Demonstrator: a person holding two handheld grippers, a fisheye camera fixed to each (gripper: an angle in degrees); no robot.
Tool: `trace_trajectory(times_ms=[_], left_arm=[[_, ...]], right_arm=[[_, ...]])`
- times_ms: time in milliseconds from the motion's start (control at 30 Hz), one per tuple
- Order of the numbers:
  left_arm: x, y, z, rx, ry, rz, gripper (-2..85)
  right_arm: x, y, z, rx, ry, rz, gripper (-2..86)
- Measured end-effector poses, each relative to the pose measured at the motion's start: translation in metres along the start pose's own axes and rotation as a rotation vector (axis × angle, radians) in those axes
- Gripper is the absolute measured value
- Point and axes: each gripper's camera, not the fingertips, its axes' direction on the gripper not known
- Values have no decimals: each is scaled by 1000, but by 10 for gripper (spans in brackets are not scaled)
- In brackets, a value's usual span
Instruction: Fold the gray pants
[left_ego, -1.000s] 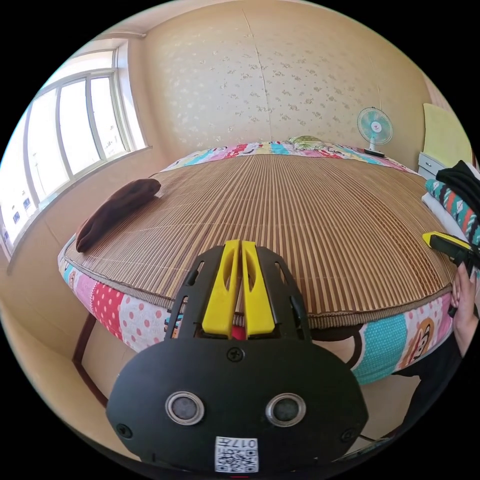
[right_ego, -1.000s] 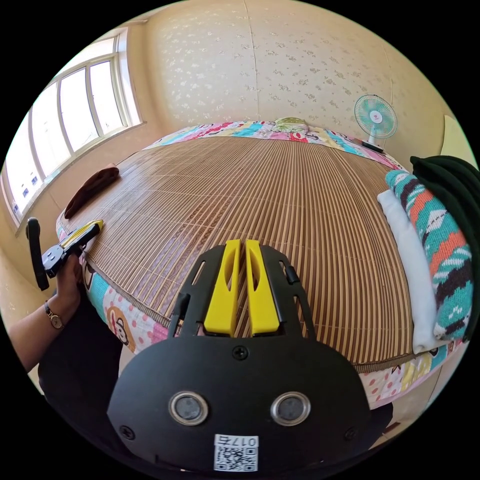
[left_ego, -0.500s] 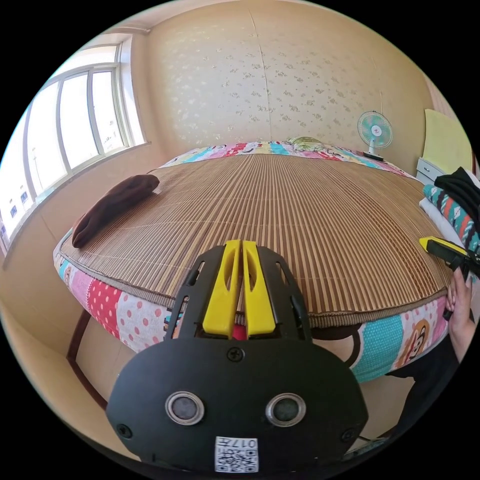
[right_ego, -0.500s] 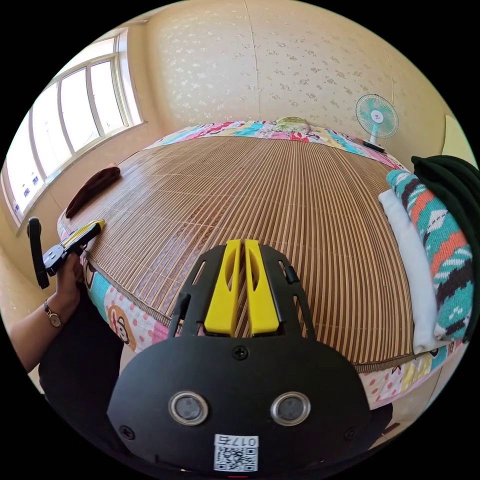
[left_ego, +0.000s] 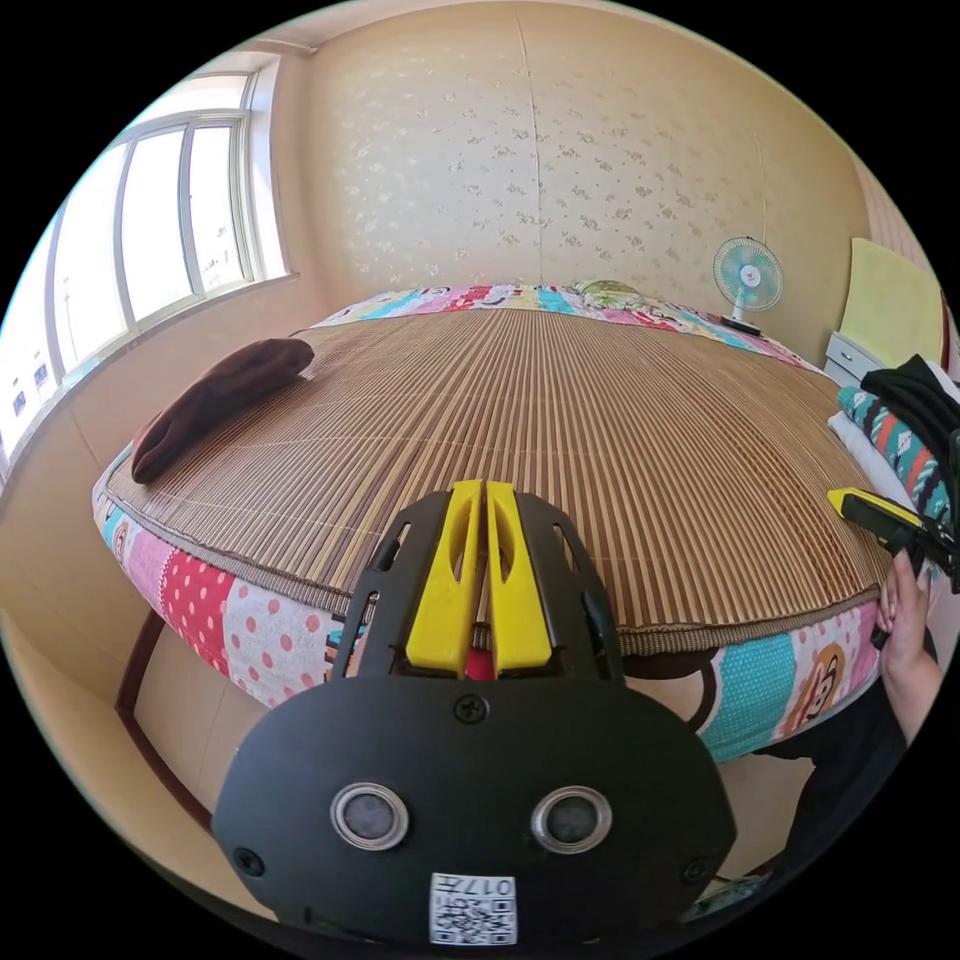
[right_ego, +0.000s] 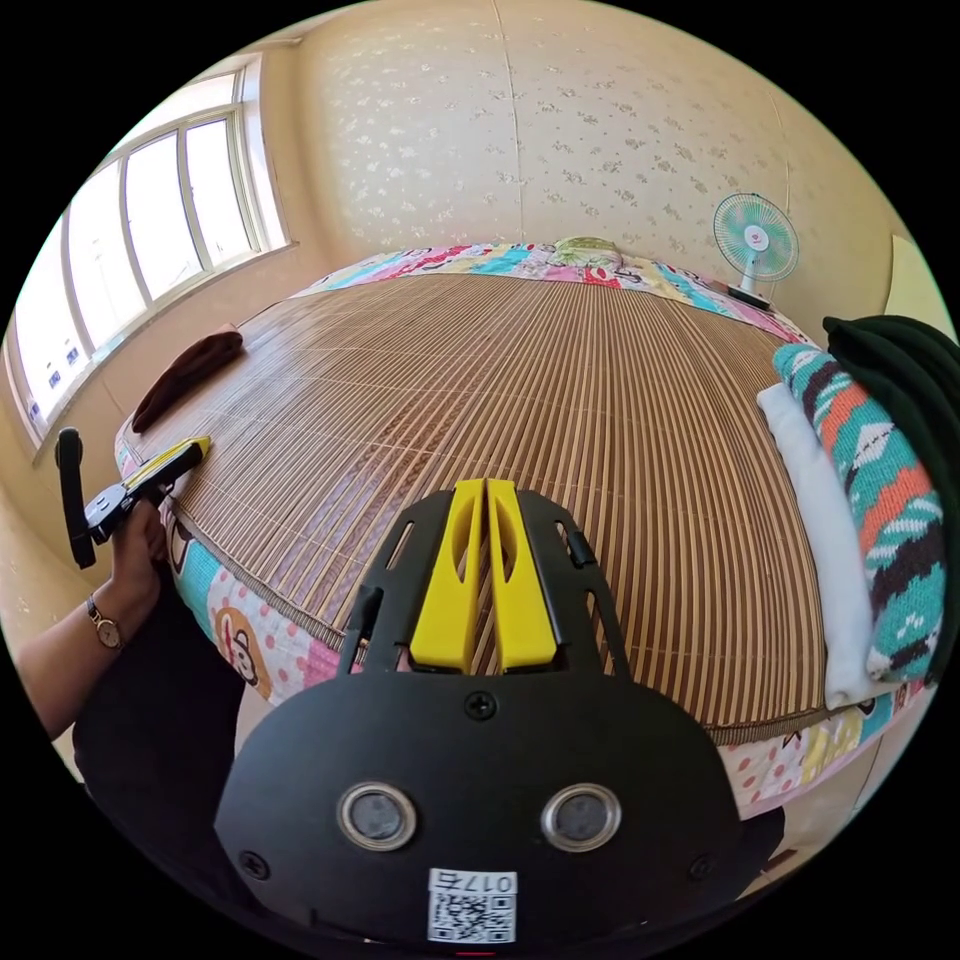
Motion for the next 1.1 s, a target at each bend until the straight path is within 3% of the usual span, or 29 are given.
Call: trace_trajectory(times_ms=[367, 633, 733, 833, 933, 1000, 1100], left_arm=[[-18, -4, 3, 7, 69, -9, -10], [-45, -4, 8, 8, 195, -74, -10], [-47, -4, 9, 9, 200, -81, -10], [-44, -5, 11, 10, 187, -77, -10], [-41, -5, 13, 10, 169, -70, -10], [-39, -5, 14, 9, 163, -69, -10], [-36, -5, 17, 9, 159, -67, -10]], right_arm=[[-7, -8, -1, -8, 14, -7, 4], [3, -3, -36, -168, -80, 39, 4], [5, 31, -91, -91, -63, -2, 6], [29, 56, -154, 23, 95, 27, 13], [77, 58, -223, 154, 263, 154, 30], [128, 55, -280, 298, 344, 356, 89], [193, 55, -317, 434, 250, 595, 148]])
